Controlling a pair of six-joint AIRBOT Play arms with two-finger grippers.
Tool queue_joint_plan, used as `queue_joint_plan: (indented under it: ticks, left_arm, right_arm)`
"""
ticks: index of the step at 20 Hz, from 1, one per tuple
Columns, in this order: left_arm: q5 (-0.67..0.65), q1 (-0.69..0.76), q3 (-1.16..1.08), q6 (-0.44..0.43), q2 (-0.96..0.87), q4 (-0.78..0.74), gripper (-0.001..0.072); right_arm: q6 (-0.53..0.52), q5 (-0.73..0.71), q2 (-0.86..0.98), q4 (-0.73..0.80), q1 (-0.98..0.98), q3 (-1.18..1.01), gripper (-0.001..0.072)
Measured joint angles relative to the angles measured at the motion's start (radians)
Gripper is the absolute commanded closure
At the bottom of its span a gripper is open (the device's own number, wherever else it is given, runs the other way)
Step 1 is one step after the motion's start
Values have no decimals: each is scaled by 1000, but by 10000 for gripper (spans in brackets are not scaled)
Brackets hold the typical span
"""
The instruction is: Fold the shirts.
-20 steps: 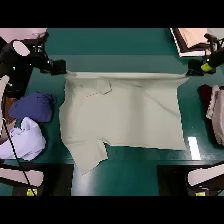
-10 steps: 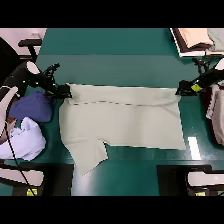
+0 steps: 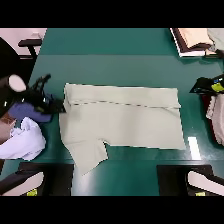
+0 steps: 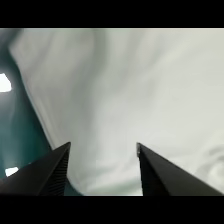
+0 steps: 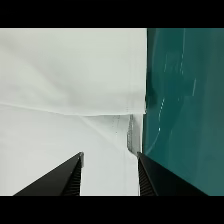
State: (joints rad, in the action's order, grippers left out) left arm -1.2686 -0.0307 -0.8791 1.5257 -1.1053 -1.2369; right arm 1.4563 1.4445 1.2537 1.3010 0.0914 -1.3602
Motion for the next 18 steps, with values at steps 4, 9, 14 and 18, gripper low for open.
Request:
queue_joint_plan:
  ticks: [4,9,14,18]
  left_arm:
    - [-22,2,242,46,185,51,208]
    - [-37,2,407,65,255,97,209]
    - [14,2,486,55,269,171,214]
    - [50,2,513,20,272,226,686]
  right_arm:
    - [0,-18,-48,0,-22,1,315]
    - [0,-27,-61,0,-58,1,315]
    - [0,-27,-64,0,-69,1,324]
    - [0,-2,-65,-1,-66,4,324]
